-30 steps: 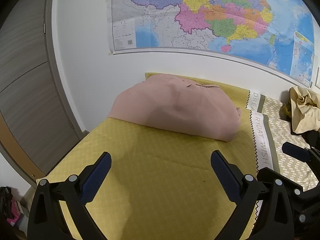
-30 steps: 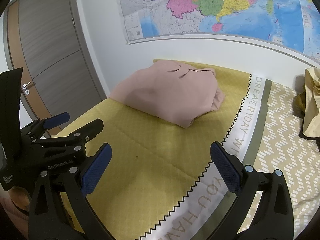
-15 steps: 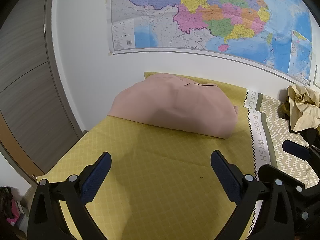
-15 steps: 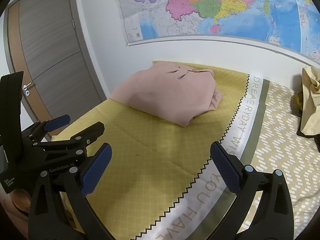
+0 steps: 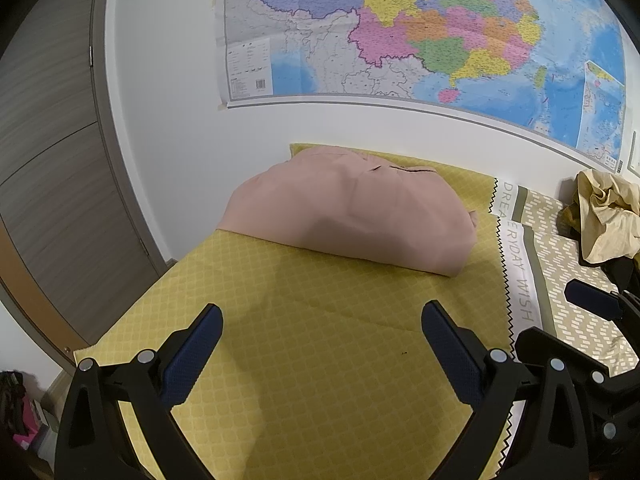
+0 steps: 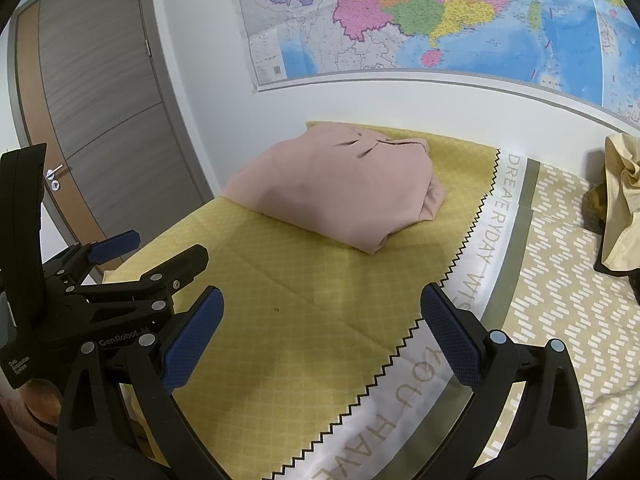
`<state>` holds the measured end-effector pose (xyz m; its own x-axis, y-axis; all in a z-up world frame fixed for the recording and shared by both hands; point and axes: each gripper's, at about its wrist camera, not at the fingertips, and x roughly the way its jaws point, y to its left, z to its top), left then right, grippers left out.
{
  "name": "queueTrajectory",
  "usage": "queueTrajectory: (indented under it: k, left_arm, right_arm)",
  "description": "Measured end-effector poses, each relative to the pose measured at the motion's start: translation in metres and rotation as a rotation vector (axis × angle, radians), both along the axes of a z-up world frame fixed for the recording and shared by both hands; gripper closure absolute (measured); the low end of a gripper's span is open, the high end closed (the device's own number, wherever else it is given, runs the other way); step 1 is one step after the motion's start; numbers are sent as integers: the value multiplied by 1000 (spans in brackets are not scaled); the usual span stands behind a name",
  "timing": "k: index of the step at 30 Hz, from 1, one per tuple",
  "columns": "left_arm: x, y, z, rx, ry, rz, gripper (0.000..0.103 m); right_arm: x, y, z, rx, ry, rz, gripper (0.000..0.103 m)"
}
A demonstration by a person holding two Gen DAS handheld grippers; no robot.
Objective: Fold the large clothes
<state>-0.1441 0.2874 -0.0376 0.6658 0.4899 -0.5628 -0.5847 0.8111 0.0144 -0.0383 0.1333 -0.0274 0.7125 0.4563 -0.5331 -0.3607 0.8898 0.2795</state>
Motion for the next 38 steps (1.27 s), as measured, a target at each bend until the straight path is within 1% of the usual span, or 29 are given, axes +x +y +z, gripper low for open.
queueTrajectory:
  k: [11,19,23,29,32,35,38]
  left_arm:
    - [1,2,-1,-6,1,0,7]
    - [2,4,-1,-25,7,-2,7]
    - [4,3,0,-14,4,2,7]
    - [3,-1,2,16,-25,-2,7]
    - [7,-1,1,-24,-25,-12,7]
    - [12,-5,1,-47,-26,-38,7]
    - [20,-13,1,-61,-17,-97,7]
  right_arm:
    - [1,-2,0,2,3,-1,6]
    - [2,-4,1,5,5,-2,6]
    - [2,-4,1,4,5,-1,6]
    - [2,-5,1,1,5,-6,6]
    - [2,-8,0,-2,7,-13,6]
    - [1,-16,-3,1,11,-30,6]
    - [-4,-28,-5,-6,12,-61,6]
